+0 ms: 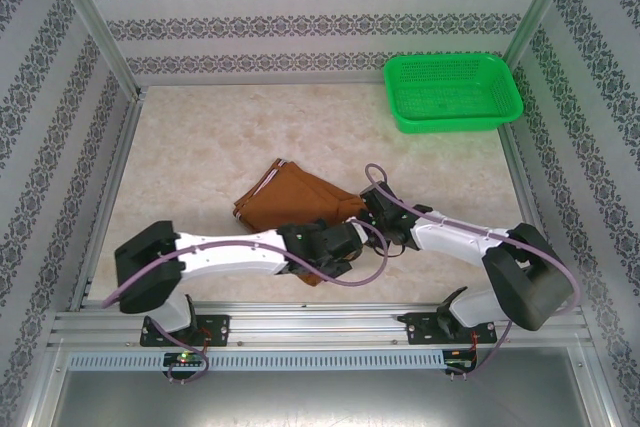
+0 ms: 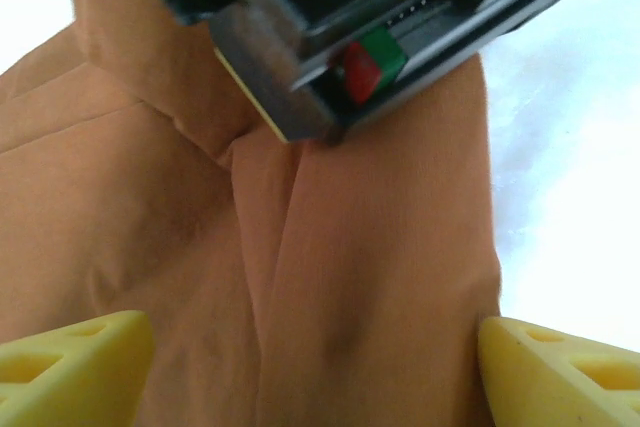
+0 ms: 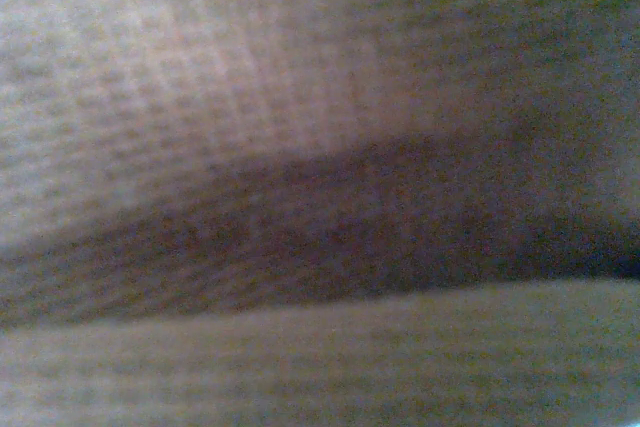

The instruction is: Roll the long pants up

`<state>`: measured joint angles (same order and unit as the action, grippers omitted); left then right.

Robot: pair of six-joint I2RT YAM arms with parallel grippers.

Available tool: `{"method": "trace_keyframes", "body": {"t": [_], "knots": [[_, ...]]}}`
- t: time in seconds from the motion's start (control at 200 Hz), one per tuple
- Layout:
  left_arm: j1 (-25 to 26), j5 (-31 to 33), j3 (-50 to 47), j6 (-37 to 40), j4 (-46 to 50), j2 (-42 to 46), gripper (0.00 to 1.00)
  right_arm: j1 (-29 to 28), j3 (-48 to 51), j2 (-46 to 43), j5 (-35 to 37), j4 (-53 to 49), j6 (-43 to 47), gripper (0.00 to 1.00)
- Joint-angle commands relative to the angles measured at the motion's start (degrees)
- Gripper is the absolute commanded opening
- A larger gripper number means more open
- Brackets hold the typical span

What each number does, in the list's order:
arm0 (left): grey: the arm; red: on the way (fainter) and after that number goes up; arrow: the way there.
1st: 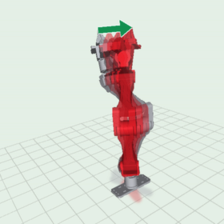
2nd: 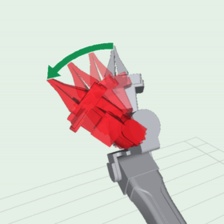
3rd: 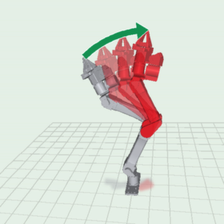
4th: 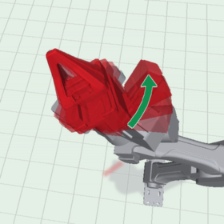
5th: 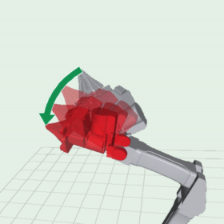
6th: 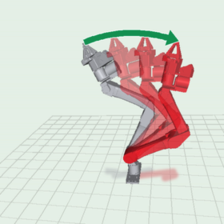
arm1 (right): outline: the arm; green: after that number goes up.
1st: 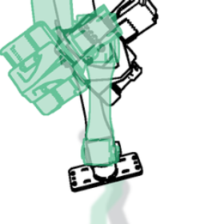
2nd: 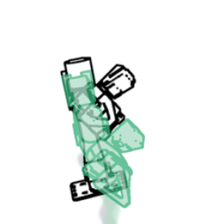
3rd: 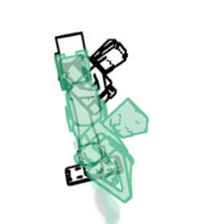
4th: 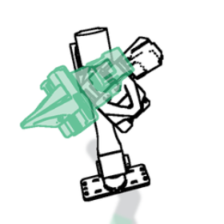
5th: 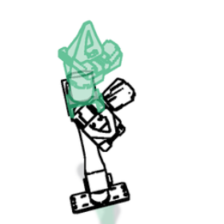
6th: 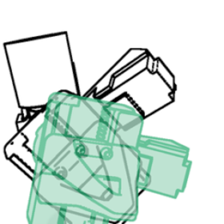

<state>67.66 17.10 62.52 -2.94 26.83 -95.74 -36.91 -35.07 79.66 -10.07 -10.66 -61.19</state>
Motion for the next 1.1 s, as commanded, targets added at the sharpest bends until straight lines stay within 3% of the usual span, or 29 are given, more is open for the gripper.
{"method": "trace_keyframes", "body": {"t": [0.0, 0.1, 0.14, 0.165, 0.225, 0.245, 0.37, 0.42, 0.445, 0.49, 0.675, 0.809, 1.094], "knots": [[0.7, 3.0, 2.0, 1.9, 5.1, -5.0, 0.85, -0.9, 2.5, -0.8, 1.1, -3.6, -1.5, 0.00], [0.4, 4.0, 2.7, 0.1, 5.6, -8.3, 0.84, -1.0, 3.2, -3.0, 1.7, -4.6, -2.2, 0.00], [-0.3, 4.1, 2.9, -1.3, 6.4, -9.4, 0.77, -1.0, 3.5, -4.4, 2.1, -5.1, -2.5, 0.00], [-1.1, 4.2, 3.0, -2.5, 6.9, -10.0, 0.66, -1.0, 3.6, -5.4, 2.2, -5.7, -2.7, 0.00], [-3.2, 4.1, 2.5, -5.3, 7.8, -11.0, 0.11, -1.0, 3.7, -8.1, 3.2, -7.5, -3.2, 0.00], [-3.7, 3.9, 2.1, -5.9, 7.7, -11.0, 0.00, -1.0, 3.7, -9.3, 3.4, -8.1, -3.2, 0.00], [-5.5, -6.4, -2.1, -6.4, 2.9, -7.2, 0.00, -0.8, 3.3, -14.6, 4.4, -9.3, -2.2, 0.00], [-6.7, -14.0, -4.4, -7.3, -0.7, -4.8, 0.00, -0.6, 2.4, -16.0, 5.0, -10.2, -1.1, 0.32], [-7.5, -17.7, -5.3, -8.3, -2.5, -3.6, 0.00, -0.3, 1.9, -16.6, 5.2, -10.8, -0.5, 0.54], [-9.5, -25.1, -7.0, -9.9, -5.5, -2.1, 0.00, 0.3, 1.3, -17.7, 5.3, -11.5, 0.5, 0.66], [-16.0, -47.6, -12.5, -17.1, -18.8, 1.0, 0.00, 1.9, -1.3, -21.0, 3.8, -14.7, 3.2, 0.73], [-20.8, -65.0, -17.0, -27.3, -35.9, -1.5, 0.00, 1.9, -1.3, -21.7, 2.4, -14.1, 2.9, 0.76], [-27.5, -78.4, -22.4, -52.1, -68.9, -6.1, 0.00, 1.8, -1.2, -22.2, 1.1, -14.0, 2.2, 0.77]]}}
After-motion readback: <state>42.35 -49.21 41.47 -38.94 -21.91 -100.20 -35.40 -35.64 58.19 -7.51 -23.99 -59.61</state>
